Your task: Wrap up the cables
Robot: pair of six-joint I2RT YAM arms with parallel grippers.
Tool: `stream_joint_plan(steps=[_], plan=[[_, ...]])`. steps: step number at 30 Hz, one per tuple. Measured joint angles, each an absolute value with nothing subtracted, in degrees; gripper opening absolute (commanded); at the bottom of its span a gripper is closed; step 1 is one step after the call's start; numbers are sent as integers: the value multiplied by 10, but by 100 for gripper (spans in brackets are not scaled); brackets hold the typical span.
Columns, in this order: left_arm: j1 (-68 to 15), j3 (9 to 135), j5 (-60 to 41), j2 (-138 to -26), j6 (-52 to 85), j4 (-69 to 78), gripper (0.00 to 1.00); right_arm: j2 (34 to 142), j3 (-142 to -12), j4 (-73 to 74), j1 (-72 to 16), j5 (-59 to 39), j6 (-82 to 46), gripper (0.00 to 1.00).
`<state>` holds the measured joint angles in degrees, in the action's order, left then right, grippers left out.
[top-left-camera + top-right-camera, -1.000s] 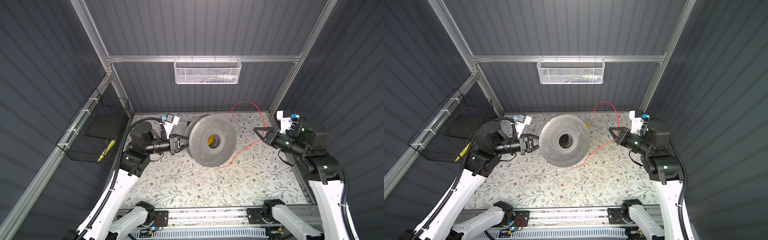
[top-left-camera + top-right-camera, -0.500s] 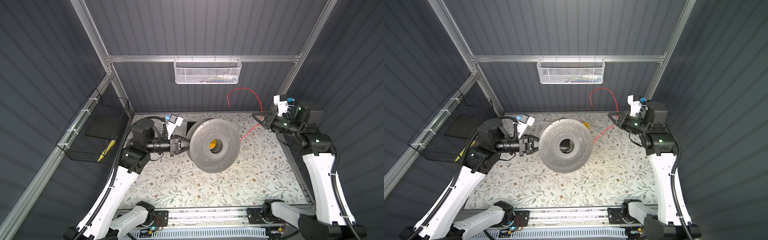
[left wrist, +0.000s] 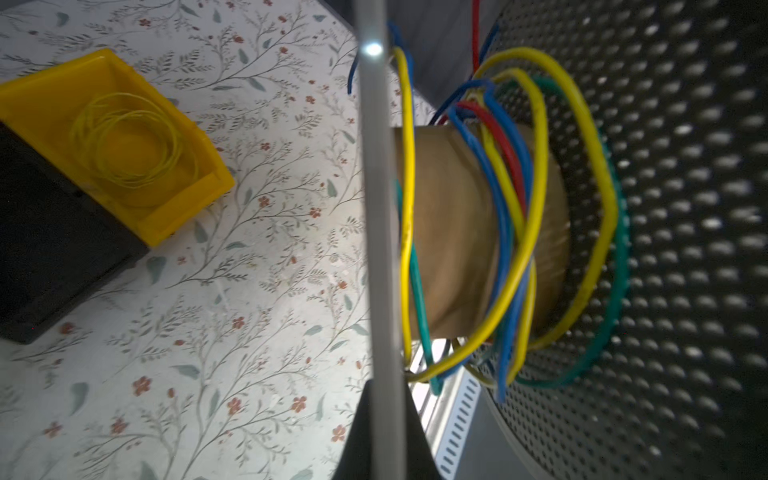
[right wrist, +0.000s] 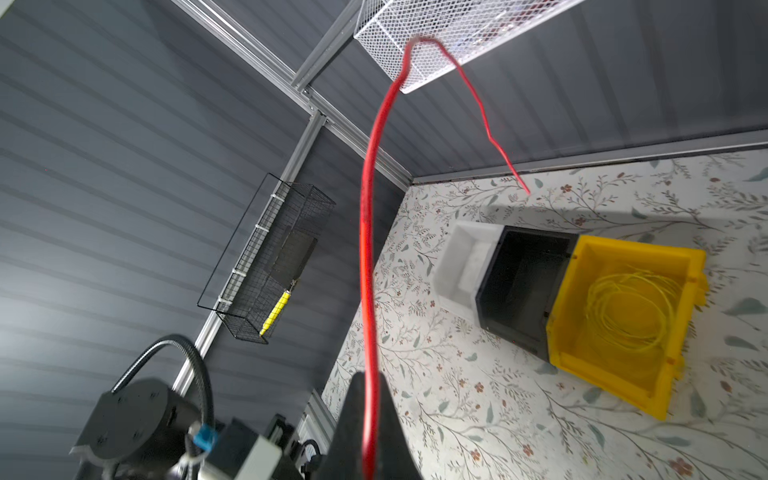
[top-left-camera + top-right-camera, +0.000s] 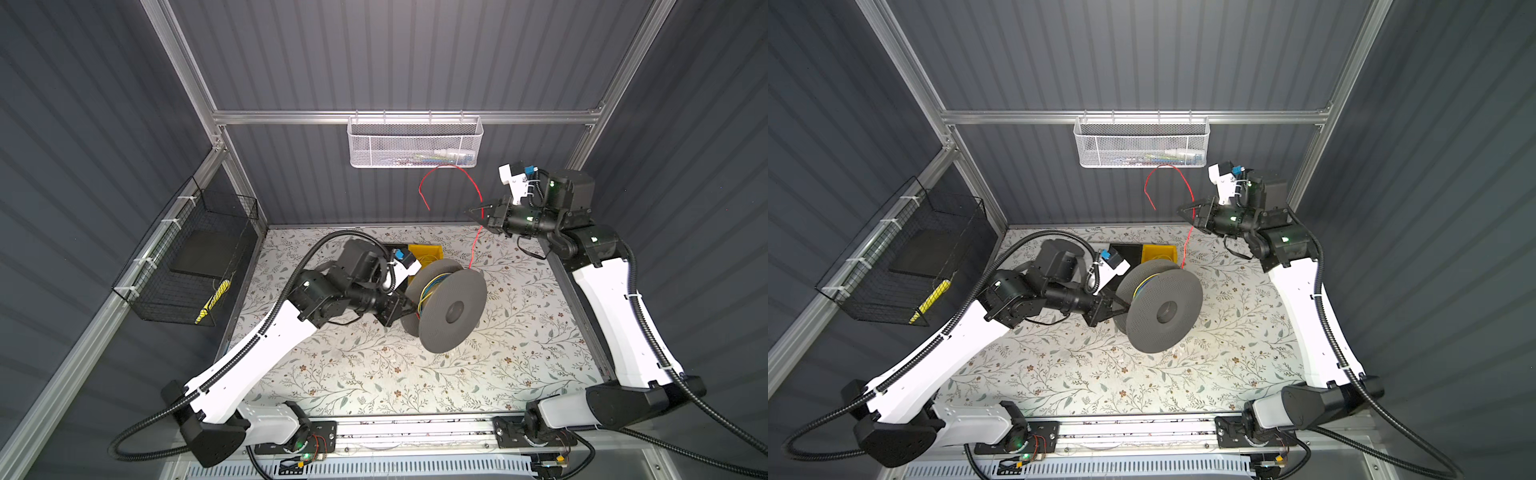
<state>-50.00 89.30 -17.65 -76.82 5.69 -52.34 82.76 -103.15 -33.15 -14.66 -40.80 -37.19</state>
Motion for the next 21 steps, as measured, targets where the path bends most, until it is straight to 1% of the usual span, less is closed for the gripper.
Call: stream_joint_plan(steps=[4, 9, 15, 21], plan=[[-555, 942, -41, -825, 61, -552, 0, 835, -1011, -265, -177, -420, -412, 0], [-572, 972, 71, -867, 76, -575, 0, 815, -934, -166, -187, -422, -465, 0], [-575, 992, 100, -877, 80, -603, 0, 790, -873, -75, -187, -428, -520, 0], [-581, 1074, 148, -935, 111, -644, 0, 787, -834, 38, -190, -446, -602, 0]])
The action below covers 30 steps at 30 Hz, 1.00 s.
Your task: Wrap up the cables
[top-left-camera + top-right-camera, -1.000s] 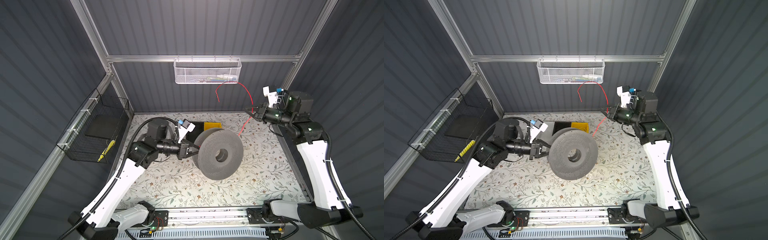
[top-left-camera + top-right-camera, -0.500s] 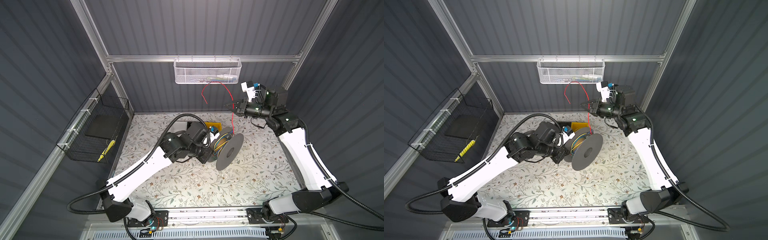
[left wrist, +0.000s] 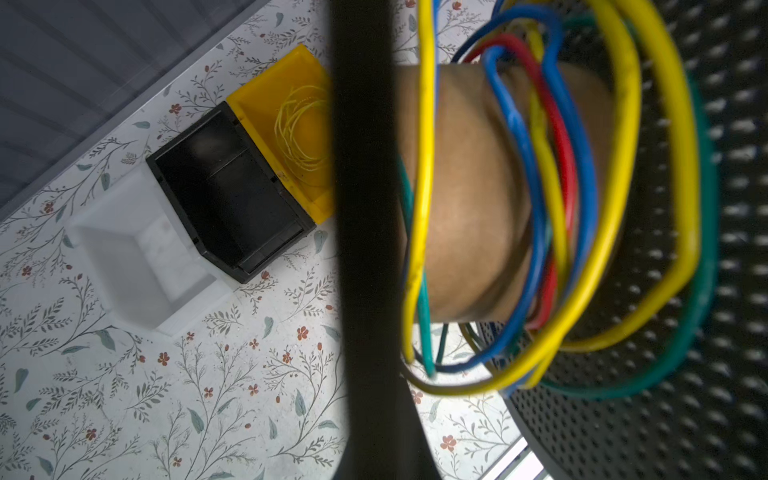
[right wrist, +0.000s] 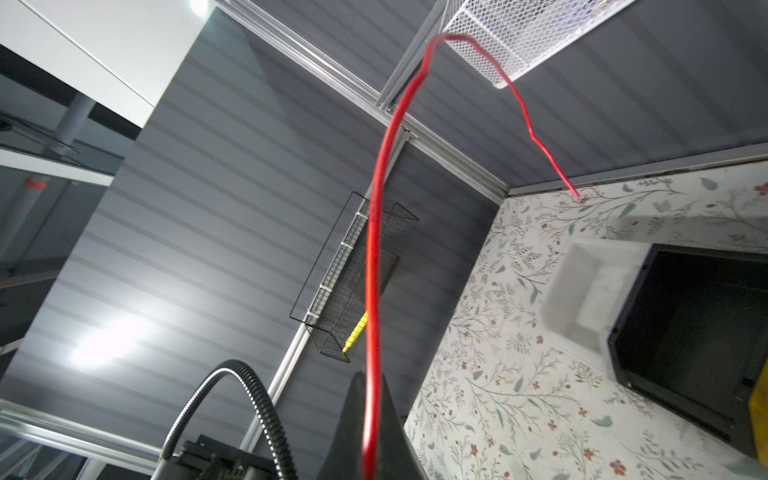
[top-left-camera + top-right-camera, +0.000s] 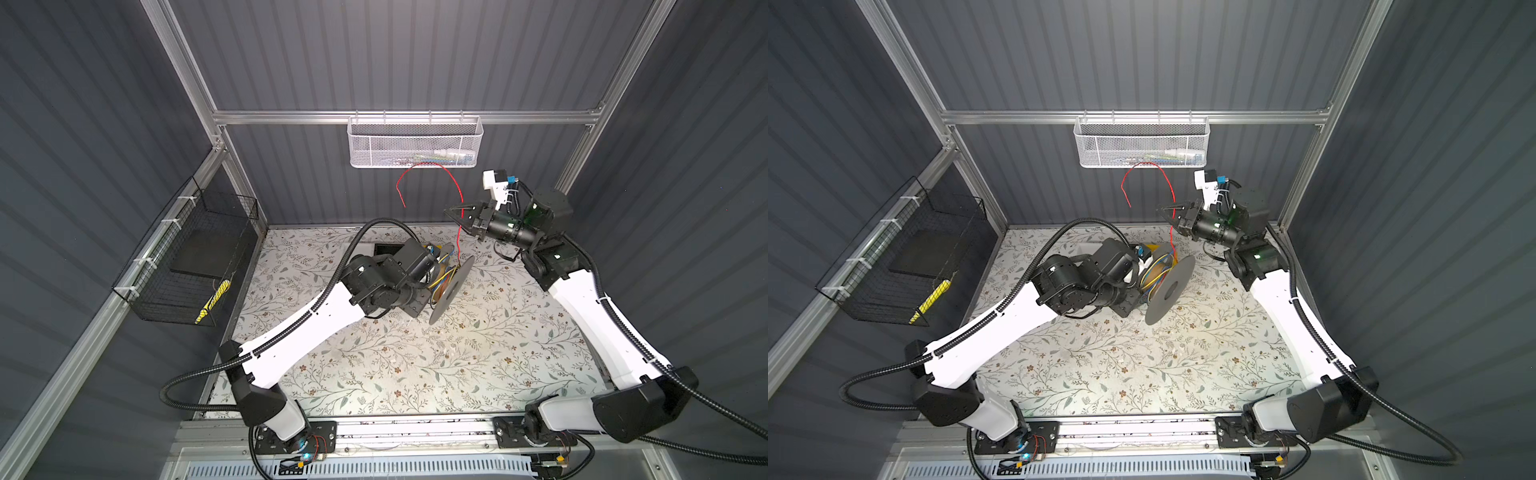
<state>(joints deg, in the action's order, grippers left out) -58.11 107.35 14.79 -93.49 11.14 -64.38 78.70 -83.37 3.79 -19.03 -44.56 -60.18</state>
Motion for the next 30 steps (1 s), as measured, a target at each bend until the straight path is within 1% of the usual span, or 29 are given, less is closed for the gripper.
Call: stream_joint_plan(steps=[3, 5, 12, 15, 17, 22, 25, 30], plan=[[-582, 1093, 181, -955, 149, -645, 0, 786, -823, 68, -206, -442, -618, 0], [-581, 1077, 190, -950, 178, -621, 0, 779, -808, 90, -220, -433, -627, 0], [-573, 940, 194, -889, 278, -443, 0, 681, -690, 171, -246, -368, -641, 2], [-567, 904, 194, -872, 307, -377, 0, 635, -629, 204, -257, -334, -638, 4], [-565, 903, 193, -874, 316, -352, 0, 615, -597, 226, -265, -318, -629, 6], [-564, 910, 192, -894, 331, -305, 0, 574, -522, 294, -275, -275, -612, 7], [-565, 908, 195, -903, 346, -286, 0, 545, -457, 352, -275, -234, -617, 7], [-565, 875, 216, -903, 378, -244, 0, 515, -368, 433, -282, -179, -637, 7]])
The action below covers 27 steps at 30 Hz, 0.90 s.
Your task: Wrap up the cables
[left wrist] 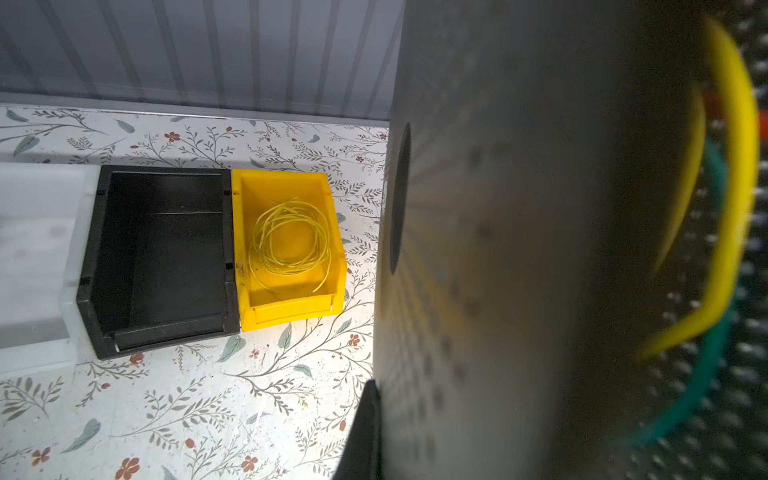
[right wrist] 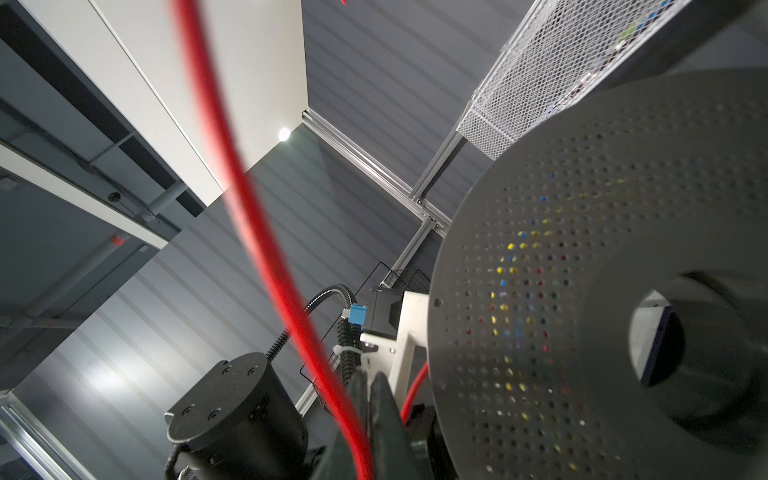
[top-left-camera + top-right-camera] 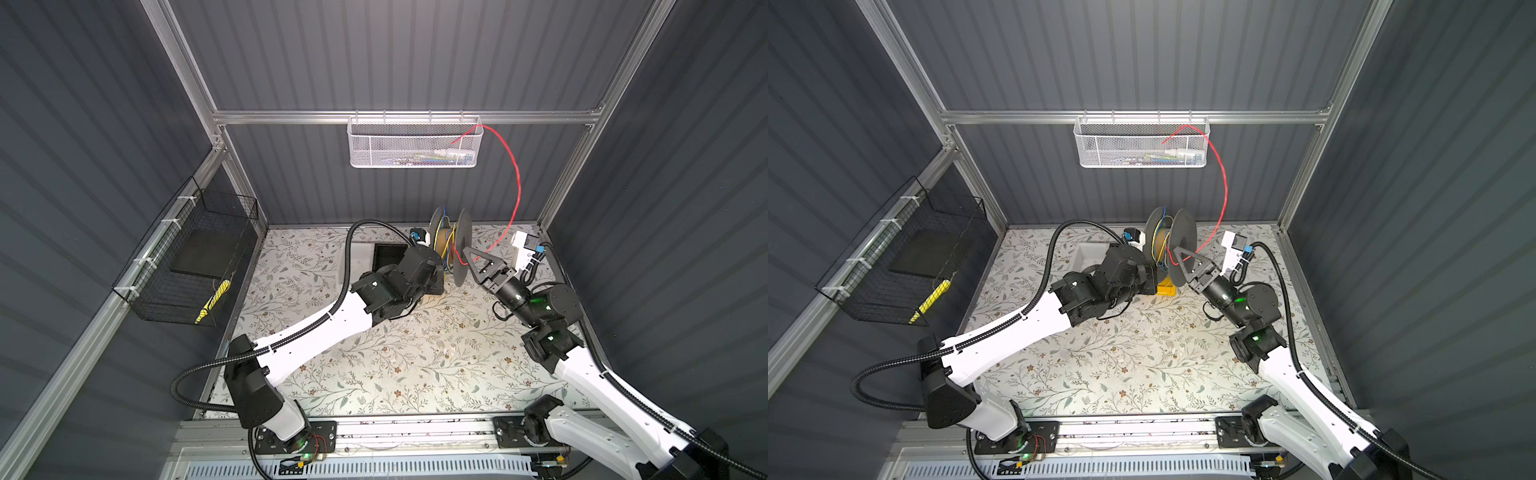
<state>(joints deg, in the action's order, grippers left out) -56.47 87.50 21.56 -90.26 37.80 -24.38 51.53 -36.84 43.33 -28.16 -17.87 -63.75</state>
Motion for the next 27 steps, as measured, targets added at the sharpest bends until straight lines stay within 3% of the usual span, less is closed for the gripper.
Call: stream_joint_plan(steps=[7, 15, 21, 27], plan=[[-569, 847, 220, -902, 395, -183, 0, 465, -312, 446, -296, -117, -643, 10], [-526, 797, 218, -870, 412, -58, 0, 293, -279, 322, -290, 8, -654, 12], [-526, 706, 210, -823, 416, 45, 0, 329, -282, 279, -286, 17, -660, 11], [-528, 740, 197, -830, 390, 29, 0, 373, -302, 235, -281, -21, -660, 11]])
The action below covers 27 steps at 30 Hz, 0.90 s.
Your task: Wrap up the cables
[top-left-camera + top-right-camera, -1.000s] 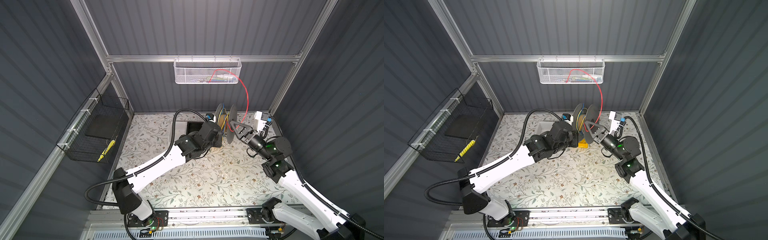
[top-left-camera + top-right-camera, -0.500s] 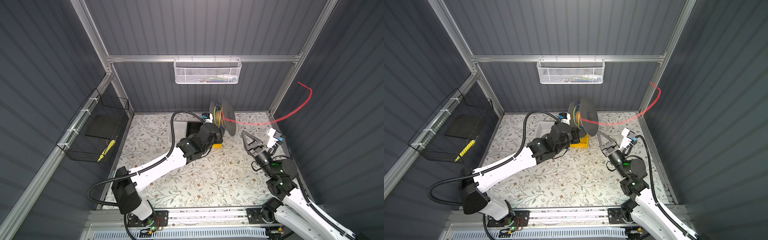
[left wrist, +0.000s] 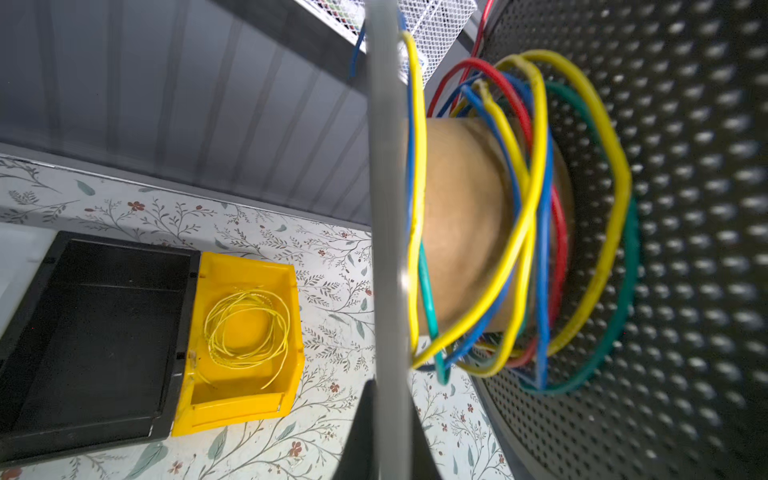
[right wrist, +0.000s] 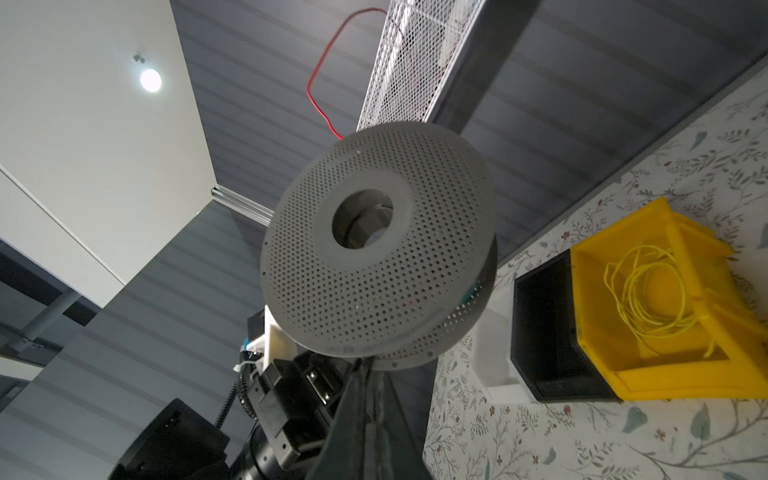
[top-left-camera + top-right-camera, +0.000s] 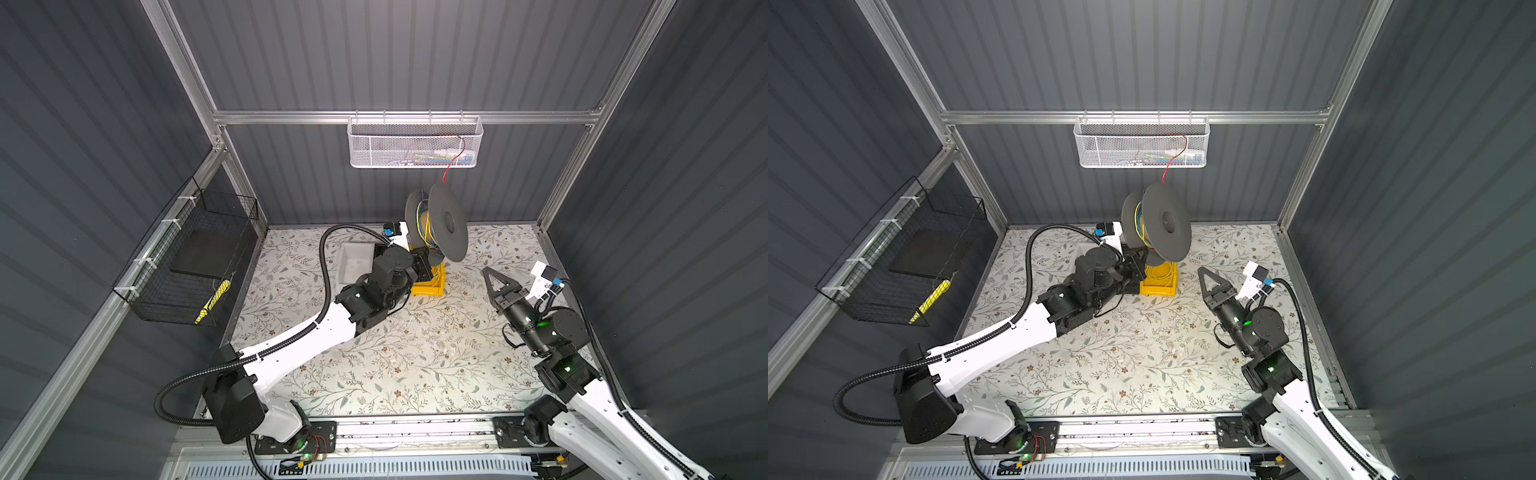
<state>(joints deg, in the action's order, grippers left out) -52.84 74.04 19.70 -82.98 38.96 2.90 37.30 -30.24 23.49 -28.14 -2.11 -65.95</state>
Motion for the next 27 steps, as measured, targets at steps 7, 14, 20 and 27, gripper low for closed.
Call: stream_joint_plan(steps=[7, 14, 20, 27], plan=[[-528, 819, 113, -828, 333, -93, 0, 351, -442, 69, -215, -105, -610, 44], [-528, 759, -21, -722, 253, -233, 0, 342, -566, -91, -12, -269, -535, 57], [-528, 780, -83, -662, 193, -363, 0, 412, -538, -105, 62, -386, -540, 64], [-528, 786, -147, -681, 171, -465, 0, 481, -479, -61, 113, -477, -551, 70]])
